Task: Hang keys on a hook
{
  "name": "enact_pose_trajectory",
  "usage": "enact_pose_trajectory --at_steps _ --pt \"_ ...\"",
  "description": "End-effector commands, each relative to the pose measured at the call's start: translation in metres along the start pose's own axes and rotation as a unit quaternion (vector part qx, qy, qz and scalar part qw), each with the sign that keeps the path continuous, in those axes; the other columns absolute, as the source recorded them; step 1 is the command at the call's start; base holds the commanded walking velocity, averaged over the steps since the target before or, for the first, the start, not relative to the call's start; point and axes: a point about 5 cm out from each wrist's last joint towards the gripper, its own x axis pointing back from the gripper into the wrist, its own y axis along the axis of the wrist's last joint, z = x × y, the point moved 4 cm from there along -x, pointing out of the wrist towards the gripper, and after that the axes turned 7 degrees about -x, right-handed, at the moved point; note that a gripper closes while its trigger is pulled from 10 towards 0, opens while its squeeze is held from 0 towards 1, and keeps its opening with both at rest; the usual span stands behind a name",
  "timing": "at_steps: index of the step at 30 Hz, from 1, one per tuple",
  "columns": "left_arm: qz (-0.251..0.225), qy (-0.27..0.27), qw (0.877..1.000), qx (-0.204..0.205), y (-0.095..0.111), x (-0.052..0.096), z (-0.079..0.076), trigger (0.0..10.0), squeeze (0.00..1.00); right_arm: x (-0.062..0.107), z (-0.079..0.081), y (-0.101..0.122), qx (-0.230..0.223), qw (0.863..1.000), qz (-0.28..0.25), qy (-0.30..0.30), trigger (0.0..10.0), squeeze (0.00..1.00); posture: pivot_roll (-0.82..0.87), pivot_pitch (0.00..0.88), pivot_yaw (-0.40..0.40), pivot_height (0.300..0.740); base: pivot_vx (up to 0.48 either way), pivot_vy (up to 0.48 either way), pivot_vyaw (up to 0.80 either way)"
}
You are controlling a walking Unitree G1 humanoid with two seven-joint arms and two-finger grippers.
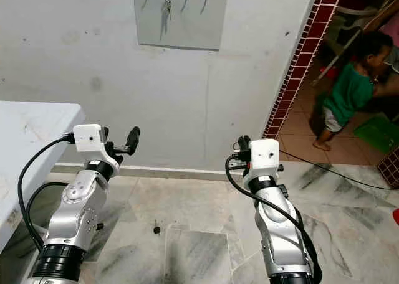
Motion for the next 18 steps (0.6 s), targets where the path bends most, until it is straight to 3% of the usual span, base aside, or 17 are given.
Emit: enact_pose_trajectory --at_steps 1,18 --pt "-0.001 -0.003 1.0 0.0 0.0018 0.0009 -0.0009 10.0 0.0 0.0011 0.0008 0.0066 0.001 1.0 -0.013 0.004 10.0 0.0 -0.02 0.038 -0.016 0.732 0.289 0.0 0.0" --pt "0.001 -0.004 1.0 -0.005 0.0009 0.0028 -0.0008 10.0 0.0 0.0019 0.0019 0.0052 -0.001 1.0 -0.01 0.004 10.0 0.0 -0.02 0.048 -0.015 0.732 0.283 0.0 0.0"
